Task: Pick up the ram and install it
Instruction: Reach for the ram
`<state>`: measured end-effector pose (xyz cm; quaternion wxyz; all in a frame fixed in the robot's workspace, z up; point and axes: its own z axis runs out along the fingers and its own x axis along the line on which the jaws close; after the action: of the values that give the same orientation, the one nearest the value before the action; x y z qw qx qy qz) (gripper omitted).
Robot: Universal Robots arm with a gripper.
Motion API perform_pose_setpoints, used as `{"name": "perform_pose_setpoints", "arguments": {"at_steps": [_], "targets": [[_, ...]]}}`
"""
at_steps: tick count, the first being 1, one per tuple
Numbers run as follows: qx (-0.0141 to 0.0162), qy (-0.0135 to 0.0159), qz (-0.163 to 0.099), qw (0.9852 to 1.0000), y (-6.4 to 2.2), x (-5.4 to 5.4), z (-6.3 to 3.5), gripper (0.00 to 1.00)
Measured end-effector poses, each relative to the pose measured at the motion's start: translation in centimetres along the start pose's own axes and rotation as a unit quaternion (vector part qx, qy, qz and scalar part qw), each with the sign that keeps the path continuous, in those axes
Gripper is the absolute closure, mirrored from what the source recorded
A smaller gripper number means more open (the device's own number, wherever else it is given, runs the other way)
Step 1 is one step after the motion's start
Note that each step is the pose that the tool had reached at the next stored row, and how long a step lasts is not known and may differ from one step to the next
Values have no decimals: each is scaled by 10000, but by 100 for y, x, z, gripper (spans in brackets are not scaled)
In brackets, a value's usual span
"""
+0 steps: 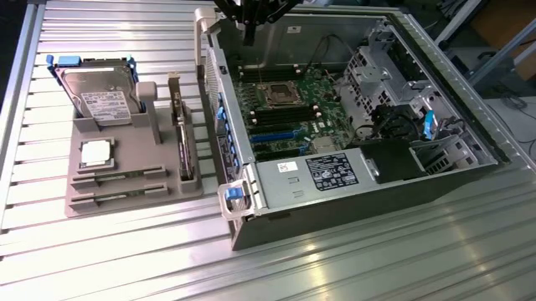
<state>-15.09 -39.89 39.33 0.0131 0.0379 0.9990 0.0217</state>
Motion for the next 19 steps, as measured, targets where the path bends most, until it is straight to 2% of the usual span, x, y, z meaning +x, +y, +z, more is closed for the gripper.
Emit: {"name": "perform_pose_setpoints", "arguments": {"at_steps": [19], "targets": [[0,0,0,10000,-18,232,-6,89]]}}
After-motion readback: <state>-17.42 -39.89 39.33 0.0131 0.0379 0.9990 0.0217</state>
